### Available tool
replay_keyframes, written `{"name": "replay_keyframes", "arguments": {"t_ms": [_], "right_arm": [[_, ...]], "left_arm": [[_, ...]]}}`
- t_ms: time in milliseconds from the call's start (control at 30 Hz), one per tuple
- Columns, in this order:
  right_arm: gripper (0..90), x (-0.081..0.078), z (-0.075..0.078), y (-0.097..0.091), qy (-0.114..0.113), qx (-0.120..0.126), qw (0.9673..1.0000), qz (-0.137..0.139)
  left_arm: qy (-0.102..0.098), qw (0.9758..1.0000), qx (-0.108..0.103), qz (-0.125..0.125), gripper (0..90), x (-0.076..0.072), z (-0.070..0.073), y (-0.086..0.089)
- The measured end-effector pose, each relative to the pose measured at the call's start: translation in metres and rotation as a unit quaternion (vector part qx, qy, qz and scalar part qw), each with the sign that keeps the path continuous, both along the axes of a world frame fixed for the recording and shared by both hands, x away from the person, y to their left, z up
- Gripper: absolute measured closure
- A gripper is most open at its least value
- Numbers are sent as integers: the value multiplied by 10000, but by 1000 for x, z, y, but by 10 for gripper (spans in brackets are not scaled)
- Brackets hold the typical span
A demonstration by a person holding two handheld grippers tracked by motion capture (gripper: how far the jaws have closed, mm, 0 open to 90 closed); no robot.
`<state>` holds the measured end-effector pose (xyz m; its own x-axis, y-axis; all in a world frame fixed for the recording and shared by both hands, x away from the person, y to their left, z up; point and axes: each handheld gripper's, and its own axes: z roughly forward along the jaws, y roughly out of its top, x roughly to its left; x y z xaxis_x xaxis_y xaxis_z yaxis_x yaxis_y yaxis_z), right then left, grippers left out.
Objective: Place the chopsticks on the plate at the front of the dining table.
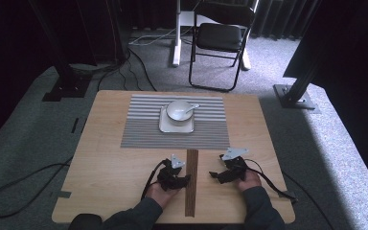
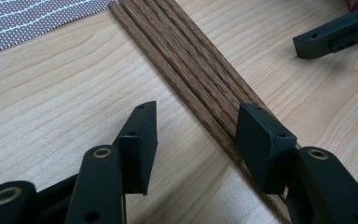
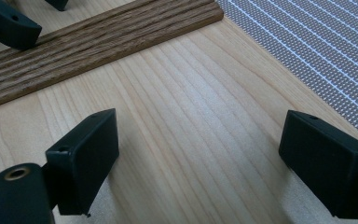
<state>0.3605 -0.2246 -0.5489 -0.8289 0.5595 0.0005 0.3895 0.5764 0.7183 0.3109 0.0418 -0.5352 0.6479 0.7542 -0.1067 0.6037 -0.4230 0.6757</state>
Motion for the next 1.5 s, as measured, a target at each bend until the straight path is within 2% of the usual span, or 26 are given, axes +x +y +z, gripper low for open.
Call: {"name": "replay_keyframes", "arguments": {"t_ms": [133, 233, 667, 800, 967, 1233, 1500], "right_arm": [[113, 0, 0, 0, 2, 0, 10000, 0], [113, 0, 0, 0, 1, 0, 10000, -1], [113, 0, 0, 0, 0, -1, 10000, 1], [113, 0, 0, 0, 0, 0, 10000, 0], [113, 0, 0, 0, 1, 1, 10000, -1], [113, 0, 0, 0, 2, 1, 10000, -1], [113, 0, 0, 0, 1, 0, 10000, -2]], "left_arm": [[-13, 10000, 10, -6, 490, 0, 0, 0], [-53, 9999, 101, -9, 502, -1, 0, 0], [-143, 9991, 378, 138, 635, -1, 2, 3], [-167, 9985, 443, 256, 674, 2, 2, 7], [-155, 9982, 444, 368, 703, 7, 3, 14], [-101, 9978, 469, 464, 802, 12, 4, 23], [-3, 9964, 406, 741, 834, 24, 4, 45]]}}
